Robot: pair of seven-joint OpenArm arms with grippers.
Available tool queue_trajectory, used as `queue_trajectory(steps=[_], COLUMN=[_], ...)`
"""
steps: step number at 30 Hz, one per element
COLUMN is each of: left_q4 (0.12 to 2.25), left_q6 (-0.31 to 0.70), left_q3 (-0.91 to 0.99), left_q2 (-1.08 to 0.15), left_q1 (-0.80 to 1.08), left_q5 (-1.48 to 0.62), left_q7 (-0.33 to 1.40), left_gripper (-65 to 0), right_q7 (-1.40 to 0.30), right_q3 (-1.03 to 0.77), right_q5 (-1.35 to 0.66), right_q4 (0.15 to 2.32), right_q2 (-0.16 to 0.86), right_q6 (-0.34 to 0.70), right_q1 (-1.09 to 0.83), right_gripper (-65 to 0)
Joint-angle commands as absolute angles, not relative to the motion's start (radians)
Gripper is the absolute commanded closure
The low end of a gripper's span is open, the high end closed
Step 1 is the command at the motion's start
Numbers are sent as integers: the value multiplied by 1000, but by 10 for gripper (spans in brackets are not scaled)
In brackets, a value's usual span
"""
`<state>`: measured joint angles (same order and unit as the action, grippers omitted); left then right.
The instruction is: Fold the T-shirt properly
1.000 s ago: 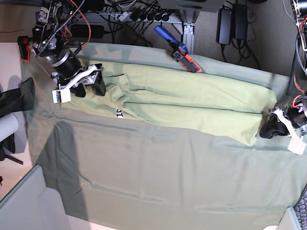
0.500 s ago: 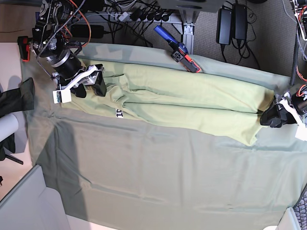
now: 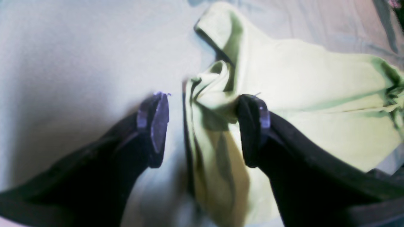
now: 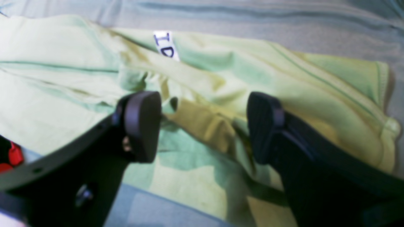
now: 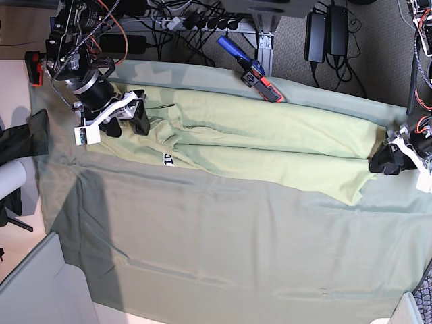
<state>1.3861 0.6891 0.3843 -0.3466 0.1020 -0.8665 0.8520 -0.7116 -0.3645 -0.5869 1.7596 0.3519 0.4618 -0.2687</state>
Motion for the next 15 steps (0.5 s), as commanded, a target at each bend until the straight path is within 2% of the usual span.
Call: queue_trajectory(steps=[1,15], left_q4=[1399,1399], left_q6=[698,698], left_q3=[389,327], left_q2=[-358,-304], left_q1=[88,89], left_q5=[-894,-868], left_q7=[835,842], left_gripper=[-381,-381], right_q7=[-690,-690], right_q3=[-373,-373], right_q5=[-603,-606], right_q4=[1777,1777], right_q2=[368,363], right_q6=[497,497], right_q1=[-262,-261], right_gripper=[-420,-420])
